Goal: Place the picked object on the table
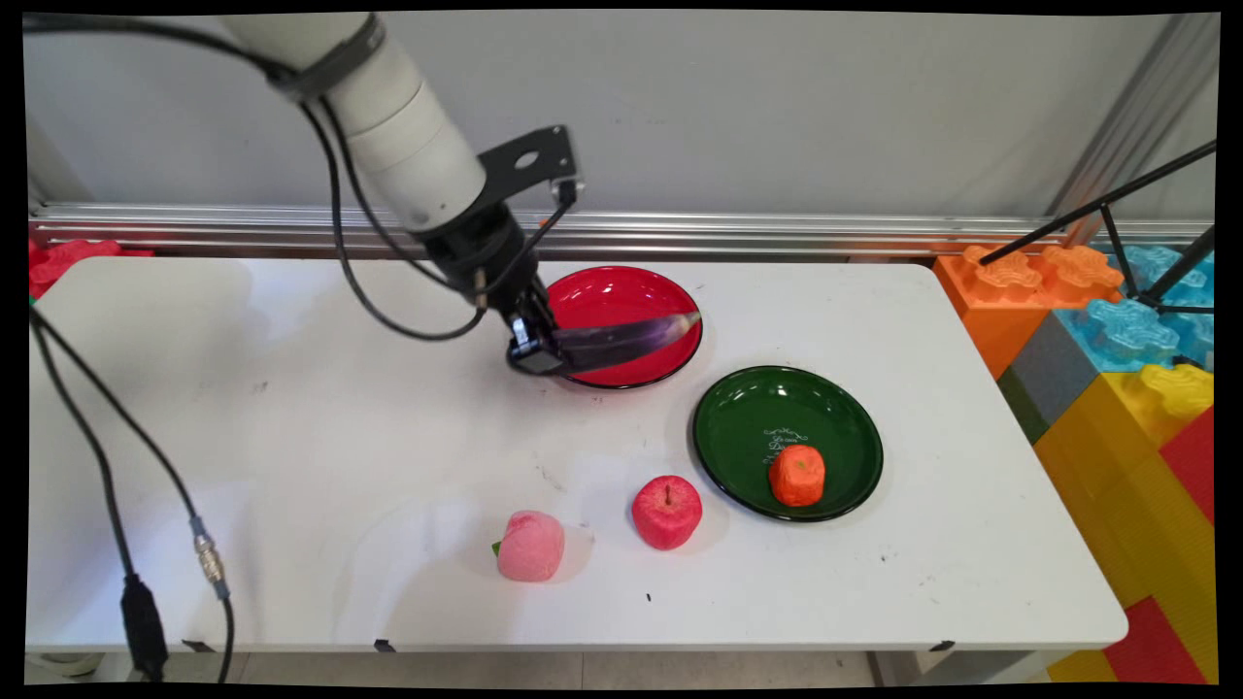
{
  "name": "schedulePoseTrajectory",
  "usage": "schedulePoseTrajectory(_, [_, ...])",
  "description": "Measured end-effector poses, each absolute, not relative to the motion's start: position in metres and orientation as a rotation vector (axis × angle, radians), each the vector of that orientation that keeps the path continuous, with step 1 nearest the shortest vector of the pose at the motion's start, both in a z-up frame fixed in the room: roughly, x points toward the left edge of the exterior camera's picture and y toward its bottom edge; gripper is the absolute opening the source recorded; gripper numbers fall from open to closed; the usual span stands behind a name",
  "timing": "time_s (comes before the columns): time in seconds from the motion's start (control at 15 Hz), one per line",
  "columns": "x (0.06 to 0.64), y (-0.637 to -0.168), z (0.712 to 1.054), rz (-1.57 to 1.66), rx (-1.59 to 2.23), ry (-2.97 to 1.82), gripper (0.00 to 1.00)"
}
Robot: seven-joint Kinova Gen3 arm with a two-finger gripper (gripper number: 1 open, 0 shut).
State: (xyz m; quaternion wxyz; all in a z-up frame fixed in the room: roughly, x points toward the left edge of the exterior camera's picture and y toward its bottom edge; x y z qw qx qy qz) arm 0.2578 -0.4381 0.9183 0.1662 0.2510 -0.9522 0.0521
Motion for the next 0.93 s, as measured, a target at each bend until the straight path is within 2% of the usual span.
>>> schedulePoseTrajectory(0.93, [0.254,-0.415,0.826,0.086,1.037,-2.541,0.00])
